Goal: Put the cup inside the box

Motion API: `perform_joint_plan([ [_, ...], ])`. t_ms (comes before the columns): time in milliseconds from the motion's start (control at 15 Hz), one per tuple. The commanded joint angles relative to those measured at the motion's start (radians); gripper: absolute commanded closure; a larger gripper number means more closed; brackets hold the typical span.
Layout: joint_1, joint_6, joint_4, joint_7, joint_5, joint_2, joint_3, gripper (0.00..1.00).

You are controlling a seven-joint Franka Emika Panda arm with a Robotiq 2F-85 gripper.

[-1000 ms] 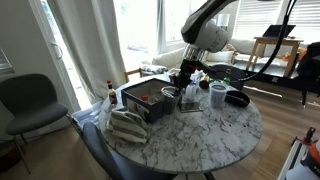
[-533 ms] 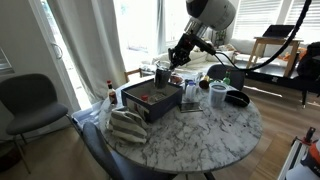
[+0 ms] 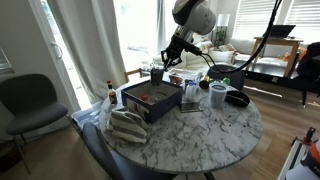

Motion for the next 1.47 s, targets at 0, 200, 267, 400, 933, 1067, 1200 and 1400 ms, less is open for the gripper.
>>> perform_joint_plan([
  [0,0.004,-0.002,0.006,0.003,-0.001,0.004,-0.004,0.95],
  [200,0.007,-0.078,0.199,0.284,-0.087,0.153,-0.027,0.99],
  [267,0.003,-0.119,0.256,0.337,-0.106,0.194,-0.037,0.99],
  [400,-0.019,-0.204,0.366,0.351,-0.053,0.272,-0.043,0.99],
  [933,0.039,-0.273,0.772,0.597,-0.185,0.556,-0.085,0.99],
  [1067,0.017,-0.264,0.697,0.557,-0.164,0.512,-0.06,0.95],
  [1200,0.028,-0.263,0.735,0.576,-0.173,0.537,-0.061,0.99],
  [1400,0.053,-0.154,0.704,0.63,-0.158,0.559,-0.06,0.99],
])
